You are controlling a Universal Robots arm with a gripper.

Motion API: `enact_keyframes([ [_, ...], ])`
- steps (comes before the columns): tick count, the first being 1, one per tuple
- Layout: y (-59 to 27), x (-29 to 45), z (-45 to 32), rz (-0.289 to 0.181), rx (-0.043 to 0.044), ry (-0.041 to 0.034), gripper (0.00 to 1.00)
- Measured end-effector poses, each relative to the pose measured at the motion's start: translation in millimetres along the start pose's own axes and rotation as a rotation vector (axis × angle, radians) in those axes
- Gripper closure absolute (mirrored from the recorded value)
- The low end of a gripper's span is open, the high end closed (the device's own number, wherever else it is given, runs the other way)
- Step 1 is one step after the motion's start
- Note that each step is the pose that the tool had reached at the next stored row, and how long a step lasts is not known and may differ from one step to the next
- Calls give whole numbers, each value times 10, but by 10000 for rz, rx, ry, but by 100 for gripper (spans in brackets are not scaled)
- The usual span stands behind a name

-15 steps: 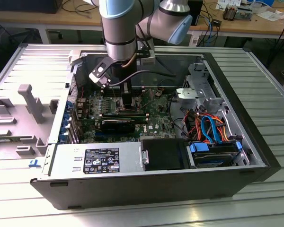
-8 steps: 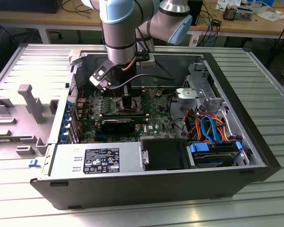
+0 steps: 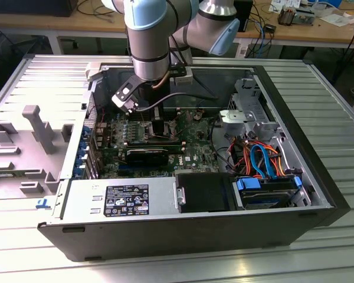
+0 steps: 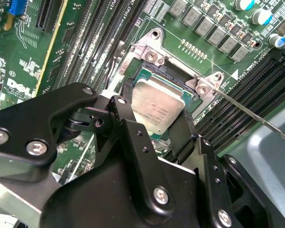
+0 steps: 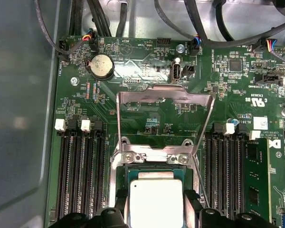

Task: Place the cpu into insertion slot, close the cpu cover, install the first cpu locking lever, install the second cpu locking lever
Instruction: 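Place the cpu into insertion slot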

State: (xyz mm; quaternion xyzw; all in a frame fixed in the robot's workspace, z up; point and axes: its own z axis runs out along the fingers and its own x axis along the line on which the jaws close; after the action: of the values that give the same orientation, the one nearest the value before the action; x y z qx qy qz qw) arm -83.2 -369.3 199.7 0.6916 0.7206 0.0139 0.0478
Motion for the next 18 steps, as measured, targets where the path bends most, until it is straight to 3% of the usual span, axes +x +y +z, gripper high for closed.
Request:
enact_keyframes([
  [2,0,0,0,0,0,1,38],
  [14,10,26,-22,0,1,5,38],
  [18,16,19,-84,6,-3,67,38],
])
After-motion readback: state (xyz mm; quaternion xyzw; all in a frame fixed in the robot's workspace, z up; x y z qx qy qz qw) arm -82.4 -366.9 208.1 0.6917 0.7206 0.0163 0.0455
